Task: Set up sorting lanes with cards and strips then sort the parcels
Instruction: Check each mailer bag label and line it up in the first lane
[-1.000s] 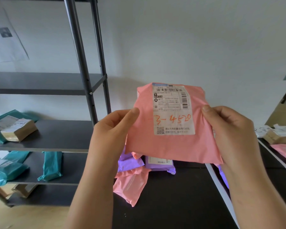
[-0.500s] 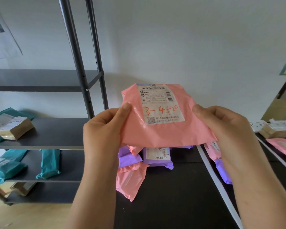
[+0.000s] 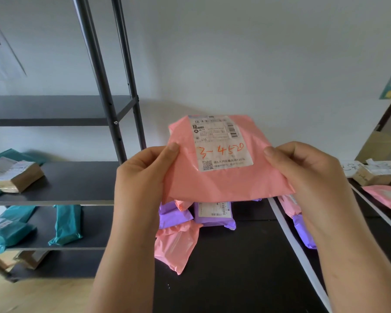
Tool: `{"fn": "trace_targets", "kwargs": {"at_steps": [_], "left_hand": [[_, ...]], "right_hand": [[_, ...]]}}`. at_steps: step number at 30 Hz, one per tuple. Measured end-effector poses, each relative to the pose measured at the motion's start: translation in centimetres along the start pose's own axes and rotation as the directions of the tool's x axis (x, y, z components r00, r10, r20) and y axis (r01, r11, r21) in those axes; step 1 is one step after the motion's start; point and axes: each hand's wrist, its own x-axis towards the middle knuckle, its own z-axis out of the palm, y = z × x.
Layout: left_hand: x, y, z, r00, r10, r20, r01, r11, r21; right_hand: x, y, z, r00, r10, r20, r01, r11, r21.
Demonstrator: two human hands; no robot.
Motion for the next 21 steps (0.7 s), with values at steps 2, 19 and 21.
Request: {"fn": "trace_targets", "kwargs": {"at_steps": [2, 19, 21], "left_hand": [[0.3, 0.0, -0.2, 0.999, 0.014, 0.035, -0.013, 1.000, -0.005], [1.0, 0.2, 0.5, 0.990, 0.115, -0.086, -0.128, 0.977, -0.171], [1.1, 0.2, 0.6, 0.987, 0.134, -0.091, -0.147, 0.975, -0.166]], "right_hand": [[0.2, 0.3, 0.0, 1.000, -0.013, 0.016, 0.013, 1.000, -0.015], [1.2, 1.7, 0.7, 0.997, 0.038, 0.062, -0.027, 0.984, -0.174], [1.4, 1.8, 0.8, 0.998, 0.038, 0.057, -0.029, 0.986, -0.161]]}}
